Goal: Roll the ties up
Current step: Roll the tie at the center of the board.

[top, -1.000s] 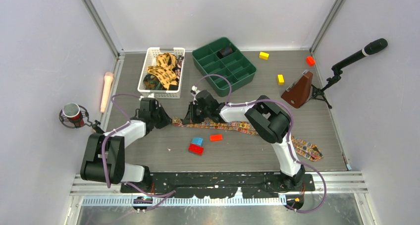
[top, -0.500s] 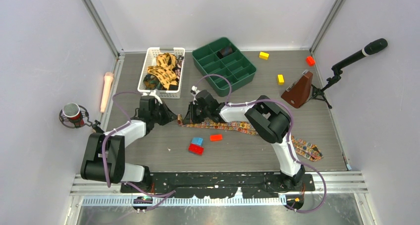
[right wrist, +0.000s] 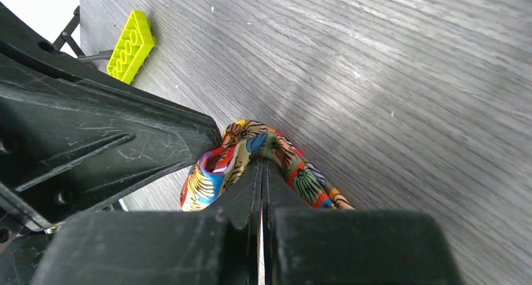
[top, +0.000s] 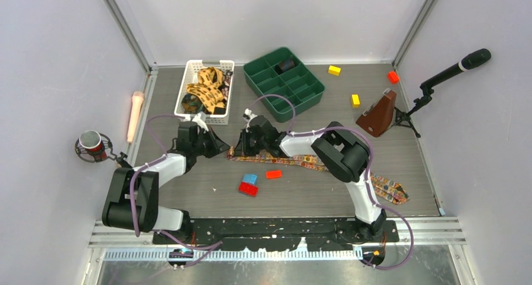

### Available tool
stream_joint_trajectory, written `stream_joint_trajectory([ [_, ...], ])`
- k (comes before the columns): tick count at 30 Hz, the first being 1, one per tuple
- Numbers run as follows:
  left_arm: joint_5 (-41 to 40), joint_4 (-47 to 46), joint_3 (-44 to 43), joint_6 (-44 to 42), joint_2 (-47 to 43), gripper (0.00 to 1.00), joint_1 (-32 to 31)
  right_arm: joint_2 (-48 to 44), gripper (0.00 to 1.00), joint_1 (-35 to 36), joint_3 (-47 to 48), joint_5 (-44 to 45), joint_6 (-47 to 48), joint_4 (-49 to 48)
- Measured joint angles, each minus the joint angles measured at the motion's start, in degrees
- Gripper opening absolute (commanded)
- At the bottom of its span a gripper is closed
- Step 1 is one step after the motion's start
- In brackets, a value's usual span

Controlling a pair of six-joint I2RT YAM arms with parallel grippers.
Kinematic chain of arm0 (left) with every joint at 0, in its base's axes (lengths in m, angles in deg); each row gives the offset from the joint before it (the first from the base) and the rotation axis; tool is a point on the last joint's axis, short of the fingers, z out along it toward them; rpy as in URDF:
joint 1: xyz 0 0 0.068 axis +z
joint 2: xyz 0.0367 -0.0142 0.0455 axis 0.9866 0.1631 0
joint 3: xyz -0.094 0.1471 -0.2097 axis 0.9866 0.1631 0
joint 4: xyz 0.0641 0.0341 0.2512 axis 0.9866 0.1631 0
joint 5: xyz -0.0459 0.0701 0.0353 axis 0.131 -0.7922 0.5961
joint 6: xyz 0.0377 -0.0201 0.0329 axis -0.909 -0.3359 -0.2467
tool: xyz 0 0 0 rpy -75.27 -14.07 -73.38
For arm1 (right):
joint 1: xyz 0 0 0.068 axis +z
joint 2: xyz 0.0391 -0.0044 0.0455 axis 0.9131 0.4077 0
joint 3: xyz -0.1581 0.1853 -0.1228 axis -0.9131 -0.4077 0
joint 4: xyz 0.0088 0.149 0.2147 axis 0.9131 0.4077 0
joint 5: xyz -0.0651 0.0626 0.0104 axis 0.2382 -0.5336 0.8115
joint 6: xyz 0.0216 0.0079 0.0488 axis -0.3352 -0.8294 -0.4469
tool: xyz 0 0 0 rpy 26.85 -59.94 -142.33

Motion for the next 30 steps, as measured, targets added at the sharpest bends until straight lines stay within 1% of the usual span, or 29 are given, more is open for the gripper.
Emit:
stream_joint_trajectory([
  [3, 0.07, 0.00, 0.31, 0.07, 0.00, 0.00, -0.07, -0.92, 0.00, 0.00, -1.51, 0.83, -0.13, -1.55],
  [9, 0.17, -0.35, 0.44, 1.11, 0.00, 0.00, -0.72, -1.01, 0.00, -0.02, -1.66, 0.90, -1.86, -3.91],
  [15, -0.04, -1.29, 0.94, 2.08, 0.00, 0.00, -1.31, -1.01, 0.00, 0.00, -1.66, 1.42, -2.34, -3.65],
  [19, -0.11, -1.33, 1.14, 2.62, 0.00, 0.00, -1.66, -2.64, 0.00, 0.00, -2.43, 4.42, -0.61, -1.51],
  [25, -0.13, -1.99, 1.14, 2.84, 0.98, 0.00, -2.40, -9.27, 0.00, 0.00, -2.93, 11.67, 4.44, 4.81],
  [30, -0.48, -2.69, 1.11, 3.28, 2.80, 0.00, -3.21, -12.63, 0.00, -0.02, -3.98, 13.44, 6.67, 6.32],
])
